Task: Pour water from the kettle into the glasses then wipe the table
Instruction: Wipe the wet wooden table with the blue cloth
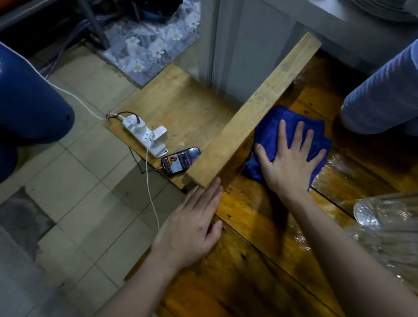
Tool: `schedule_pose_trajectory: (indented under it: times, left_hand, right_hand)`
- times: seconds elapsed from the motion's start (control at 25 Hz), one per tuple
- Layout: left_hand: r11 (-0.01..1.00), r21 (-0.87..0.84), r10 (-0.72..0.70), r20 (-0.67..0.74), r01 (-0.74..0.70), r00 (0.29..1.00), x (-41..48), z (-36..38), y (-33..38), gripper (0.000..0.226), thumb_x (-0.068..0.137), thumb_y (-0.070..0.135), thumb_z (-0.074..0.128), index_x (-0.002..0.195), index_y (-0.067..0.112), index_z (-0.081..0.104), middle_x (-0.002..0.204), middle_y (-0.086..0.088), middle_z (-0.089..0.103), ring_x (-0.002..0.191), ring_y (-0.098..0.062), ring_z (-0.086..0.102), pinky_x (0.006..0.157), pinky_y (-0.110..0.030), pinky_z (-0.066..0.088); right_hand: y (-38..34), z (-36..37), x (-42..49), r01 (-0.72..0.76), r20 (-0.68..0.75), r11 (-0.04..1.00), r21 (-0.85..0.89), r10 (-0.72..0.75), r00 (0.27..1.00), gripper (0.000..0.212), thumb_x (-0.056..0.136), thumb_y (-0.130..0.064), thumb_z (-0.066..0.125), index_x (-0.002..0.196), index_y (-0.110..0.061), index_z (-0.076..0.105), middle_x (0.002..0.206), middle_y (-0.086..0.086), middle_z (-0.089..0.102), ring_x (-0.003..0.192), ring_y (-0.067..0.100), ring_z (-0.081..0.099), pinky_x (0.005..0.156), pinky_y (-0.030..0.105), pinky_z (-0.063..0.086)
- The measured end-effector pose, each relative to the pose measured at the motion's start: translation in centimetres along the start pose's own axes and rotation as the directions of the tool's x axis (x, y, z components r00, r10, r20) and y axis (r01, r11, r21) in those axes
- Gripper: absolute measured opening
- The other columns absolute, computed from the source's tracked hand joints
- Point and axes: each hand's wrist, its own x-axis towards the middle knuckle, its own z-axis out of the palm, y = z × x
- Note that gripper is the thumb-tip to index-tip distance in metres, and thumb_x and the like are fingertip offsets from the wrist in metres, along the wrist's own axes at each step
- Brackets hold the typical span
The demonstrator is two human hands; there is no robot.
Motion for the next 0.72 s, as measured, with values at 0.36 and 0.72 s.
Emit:
schedule_pose_trajectory:
  times: [0.36,0.72]
  left_hand:
    - [0.999,-0.031,0.011,0.002,-0.011,1.0,0.1,-0.1,-0.1,0.063,0.099,0.041,0.034,0.152,0.013,0.017,0.162,-0.002,0.008,0.148,-0.009,0.003,0.121,-0.033,0.01]
    - [0.997,-0.075,0.013,-0.045,-0.017,0.999,0.2,-0.1,-0.2,0.054,0.097,0.028,0.039,0.147,0.008,0.032,0.157,-0.007,0.027,0.145,-0.016,0.022,0.119,-0.028,0.013]
  right_hand:
    - [-1.1,0.2,-4.8,0.064,-0.068,0.998,0.02,-0.063,0.996,0.081,0.087,-0.075,0.018,0.154,-0.031,0.01,0.164,0.008,0.004,0.15,0.031,0.0,0.112,0.069,0.0]
    - [-0.4,0.6,-19.1,0.126,0.002,0.99,0.062,-0.127,0.992,0.08,0.087,-0.075,0.025,0.154,-0.034,0.01,0.164,0.005,-0.002,0.15,0.028,-0.006,0.114,0.066,0.001]
